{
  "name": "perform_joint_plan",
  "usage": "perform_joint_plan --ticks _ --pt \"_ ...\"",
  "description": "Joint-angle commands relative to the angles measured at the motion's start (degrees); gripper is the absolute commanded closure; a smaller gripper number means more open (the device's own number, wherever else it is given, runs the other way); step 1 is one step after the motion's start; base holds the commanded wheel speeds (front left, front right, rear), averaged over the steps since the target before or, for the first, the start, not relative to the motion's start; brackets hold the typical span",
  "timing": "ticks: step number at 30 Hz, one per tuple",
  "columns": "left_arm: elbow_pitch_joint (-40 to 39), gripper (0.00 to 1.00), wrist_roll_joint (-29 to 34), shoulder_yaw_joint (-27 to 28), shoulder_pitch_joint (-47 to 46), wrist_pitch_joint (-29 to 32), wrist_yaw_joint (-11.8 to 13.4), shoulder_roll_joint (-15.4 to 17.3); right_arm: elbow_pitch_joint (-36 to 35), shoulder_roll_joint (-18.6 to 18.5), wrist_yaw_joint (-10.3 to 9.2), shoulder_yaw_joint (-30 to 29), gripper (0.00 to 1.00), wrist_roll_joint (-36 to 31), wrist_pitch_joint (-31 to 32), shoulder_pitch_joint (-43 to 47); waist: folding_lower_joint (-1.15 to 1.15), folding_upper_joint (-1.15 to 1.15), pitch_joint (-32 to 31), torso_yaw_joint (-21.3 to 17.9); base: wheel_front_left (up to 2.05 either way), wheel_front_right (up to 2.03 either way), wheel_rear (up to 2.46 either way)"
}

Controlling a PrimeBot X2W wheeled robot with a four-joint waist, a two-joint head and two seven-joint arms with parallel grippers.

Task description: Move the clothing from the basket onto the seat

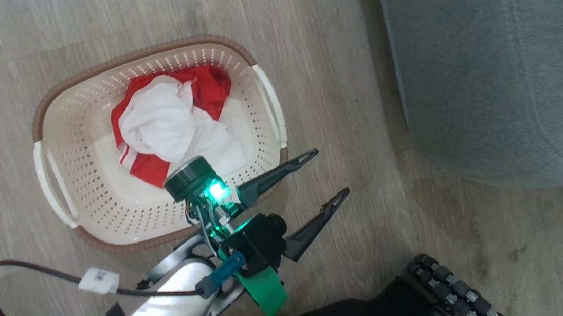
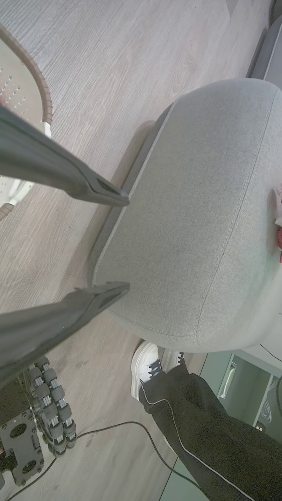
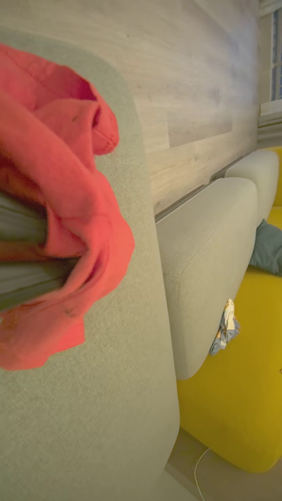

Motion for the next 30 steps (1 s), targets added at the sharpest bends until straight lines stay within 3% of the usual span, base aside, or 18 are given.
perform_joint_plan --ticks 1,13,14,15,16,23,30 --pt "-2.19 0.0 0.11 1.55 -0.17 -0.28 -0.06 0.61 -1.22 -2.13 -0.01 -0.24 1.0 -0.64 0.23 -1.12 -0.01 0.0 0.58 0.53 0.0 0.0 0.0" --pt "-1.87 0.0 0.06 2.76 -1.33 -0.28 -0.06 0.08 12.46 -3.09 -0.01 -2.44 1.0 -7.79 -1.02 -5.46 -0.01 0.0 1.55 1.84 0.0 0.0 0.0" --pt "-1.8 0.0 0.05 2.88 -1.4 -0.28 -0.06 0.03 13.14 -3.2 -0.01 -2.55 0.65 -8.2 -1.35 -5.57 -0.01 0.0 1.3 1.82 0.0 0.0 0.0" --pt "-1.76 0.0 0.03 2.99 -1.43 -0.28 -0.06 -0.04 13.72 -3.27 -0.01 -2.7 0.42 -8.62 -1.71 -5.64 -0.01 0.0 1.06 1.77 0.0 0.0 0.0" --pt "-1.7 0.0 0.0 3.08 -1.39 -0.28 -0.06 -0.13 14.29 -3.23 -0.01 -3.04 0.0 -8.92 -2.01 -5.66 -0.01 0.0 0.7 1.7 0.0 0.0 0.0" --pt "-0.65 0.0 -0.11 3.07 -0.35 -0.28 -0.06 -1.43 18.53 -2.92 -0.01 -2.82 0.0 -10.81 -3.78 -4.73 -0.01 0.0 -3.81 0.66 0.0 0.0 0.0" --pt "0.51 0.0 -0.49 3.5 1.86 -0.28 -0.06 -3.96 21.86 -2.1 -0.01 3.18 0.0 -10.22 -4.78 -1.62 -0.01 0.0 -10.87 -0.05 0.0 0.0 0.0"
